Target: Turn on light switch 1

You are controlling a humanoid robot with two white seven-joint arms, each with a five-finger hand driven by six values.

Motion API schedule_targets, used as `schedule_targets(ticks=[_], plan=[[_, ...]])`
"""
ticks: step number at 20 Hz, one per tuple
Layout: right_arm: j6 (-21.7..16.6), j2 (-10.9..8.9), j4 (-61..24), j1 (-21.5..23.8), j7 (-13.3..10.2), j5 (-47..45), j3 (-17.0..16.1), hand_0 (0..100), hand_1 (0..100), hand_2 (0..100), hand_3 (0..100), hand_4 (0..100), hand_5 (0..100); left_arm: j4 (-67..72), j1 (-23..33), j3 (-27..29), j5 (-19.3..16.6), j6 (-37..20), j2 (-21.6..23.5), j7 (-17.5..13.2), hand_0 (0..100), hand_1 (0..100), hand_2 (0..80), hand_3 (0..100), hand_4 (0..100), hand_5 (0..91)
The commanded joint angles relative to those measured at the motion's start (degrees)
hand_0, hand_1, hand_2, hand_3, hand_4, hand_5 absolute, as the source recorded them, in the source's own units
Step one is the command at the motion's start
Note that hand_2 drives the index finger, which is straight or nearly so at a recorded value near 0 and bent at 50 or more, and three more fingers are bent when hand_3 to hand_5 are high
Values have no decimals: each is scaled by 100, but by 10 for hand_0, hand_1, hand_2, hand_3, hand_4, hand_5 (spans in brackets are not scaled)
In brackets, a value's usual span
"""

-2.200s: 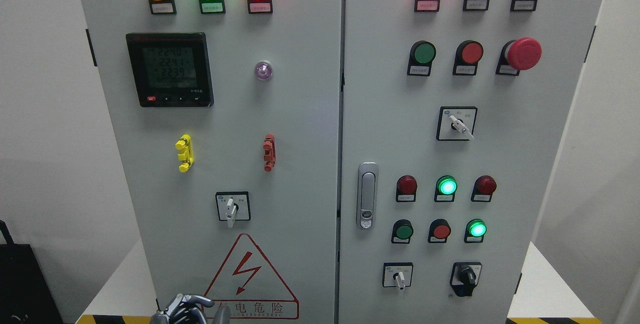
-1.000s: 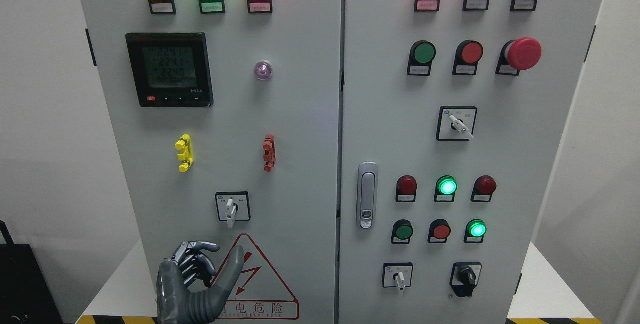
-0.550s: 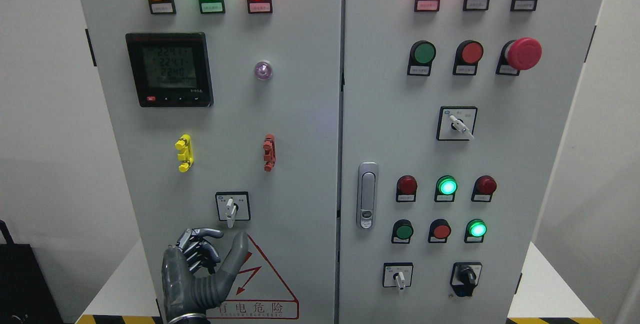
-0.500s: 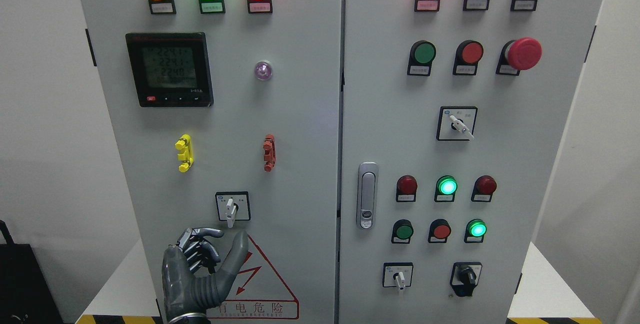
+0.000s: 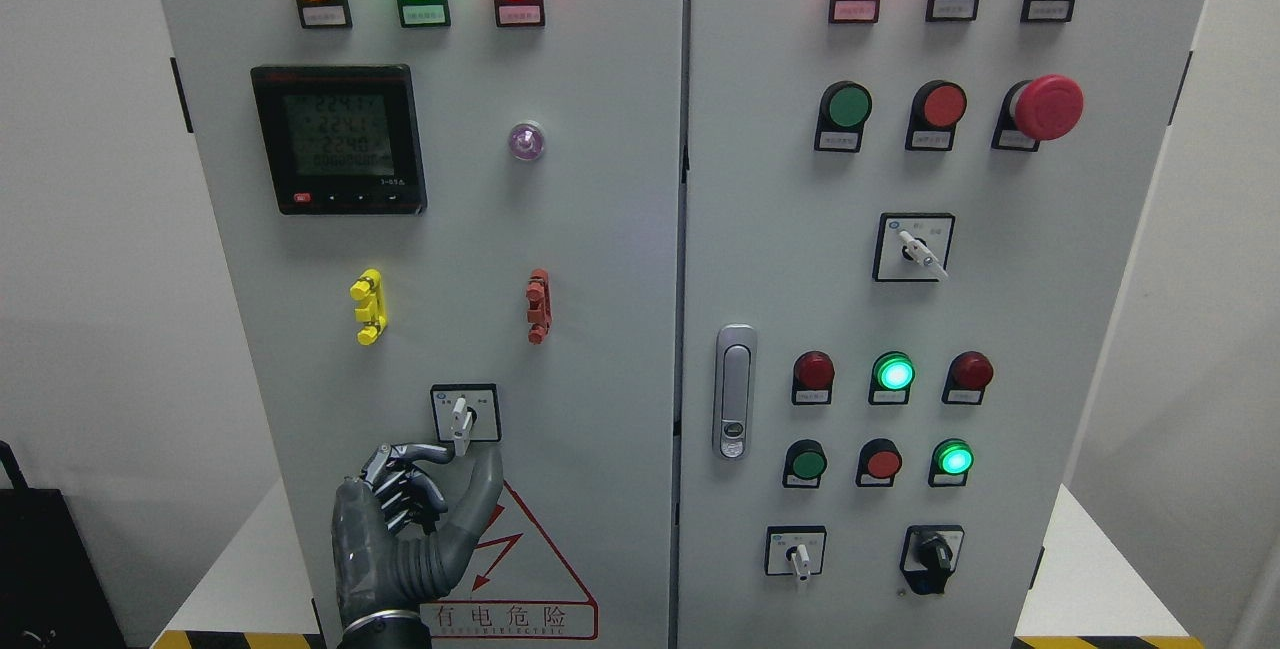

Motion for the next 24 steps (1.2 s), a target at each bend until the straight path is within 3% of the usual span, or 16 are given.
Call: schedule_targets(ticks=[1, 24], plan=[[-5, 0, 0, 0, 1, 1, 0, 54, 0, 0, 0, 0, 0, 5, -117, -26, -2, 87, -54, 1, 0, 687, 553, 959, 941, 876], [-5, 0, 0, 0, 1, 1, 0, 54, 0, 0, 0, 0, 0, -12, -293, 0, 7, 422, -71, 1, 37, 675, 561, 979, 950, 876]])
